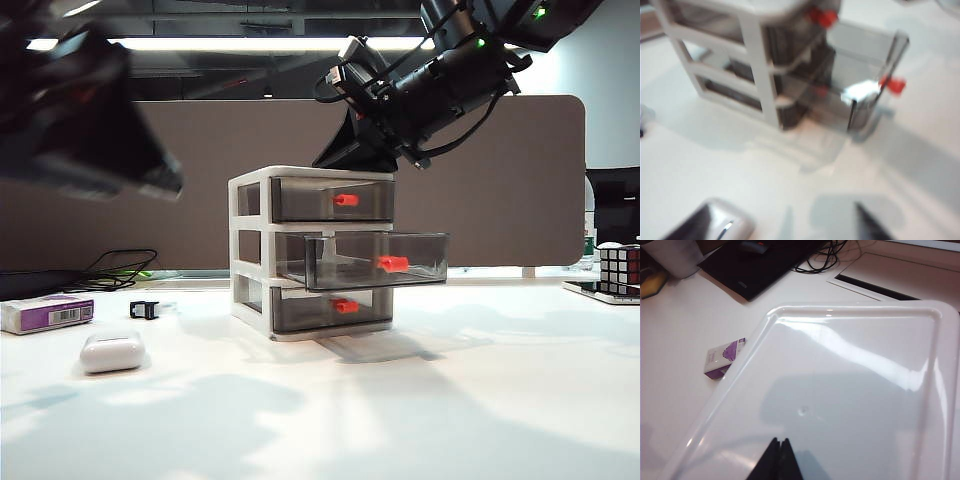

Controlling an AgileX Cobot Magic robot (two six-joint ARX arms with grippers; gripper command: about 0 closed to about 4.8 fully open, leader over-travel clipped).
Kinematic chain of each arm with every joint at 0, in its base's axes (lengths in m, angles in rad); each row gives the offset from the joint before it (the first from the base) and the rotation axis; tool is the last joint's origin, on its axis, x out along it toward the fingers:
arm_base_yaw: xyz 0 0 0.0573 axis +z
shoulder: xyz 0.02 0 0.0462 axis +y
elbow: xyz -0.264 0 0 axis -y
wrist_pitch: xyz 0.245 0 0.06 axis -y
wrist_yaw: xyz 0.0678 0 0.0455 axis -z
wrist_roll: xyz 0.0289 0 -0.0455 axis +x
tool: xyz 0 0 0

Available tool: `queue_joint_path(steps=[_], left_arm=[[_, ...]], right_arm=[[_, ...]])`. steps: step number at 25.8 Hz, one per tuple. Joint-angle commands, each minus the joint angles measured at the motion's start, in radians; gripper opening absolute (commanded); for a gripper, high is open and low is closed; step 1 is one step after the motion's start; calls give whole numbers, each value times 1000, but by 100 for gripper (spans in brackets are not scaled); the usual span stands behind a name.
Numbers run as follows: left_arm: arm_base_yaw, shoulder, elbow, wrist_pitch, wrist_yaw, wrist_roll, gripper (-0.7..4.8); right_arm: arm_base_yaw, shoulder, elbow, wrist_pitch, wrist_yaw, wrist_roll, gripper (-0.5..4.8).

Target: Open the second layer of the drawer on the table, pick up the earphone case on the table and put it in, and finally close the drawer.

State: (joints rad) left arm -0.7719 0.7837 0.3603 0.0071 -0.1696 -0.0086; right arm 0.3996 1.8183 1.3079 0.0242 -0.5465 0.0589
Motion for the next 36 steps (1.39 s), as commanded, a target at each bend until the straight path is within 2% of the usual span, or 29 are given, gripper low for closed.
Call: queue_joint_path(steps=[1,4,7,9,11,18,25,28,32,36], left_arm=[[186,-10,0,-69,282,172,458],[311,-8,0,-70,349,266,458],[454,27,0,-83,543,404,458],[482,89,1,-53,590,441,458],[482,140,2,-40,588,487,458],[482,354,42,-34,571,536,458],[482,498,159,-40,523,631,455],[489,526,203,-84,523,668,425],[531,566,269,-184,541,718,425],[583,589,312,-239,635,719,425]], right_arm=[[4,19,-15,-99,1,8,-5],[4,19,-15,-100,-12,8,-5],[4,19,-15,-103,-14,8,-5],[4,19,-15,-103,-14,8,-5],[4,19,-15,-103,-14,8,-5],[4,19,-15,-104,-38,8,-5],[4,19,-16,-118,-44,8,-5],[4,19,-16,-127,-45,2,-5],[4,19,-16,-132,-59,-8,-5],[4,19,-16,-132,-59,-9,-5]])
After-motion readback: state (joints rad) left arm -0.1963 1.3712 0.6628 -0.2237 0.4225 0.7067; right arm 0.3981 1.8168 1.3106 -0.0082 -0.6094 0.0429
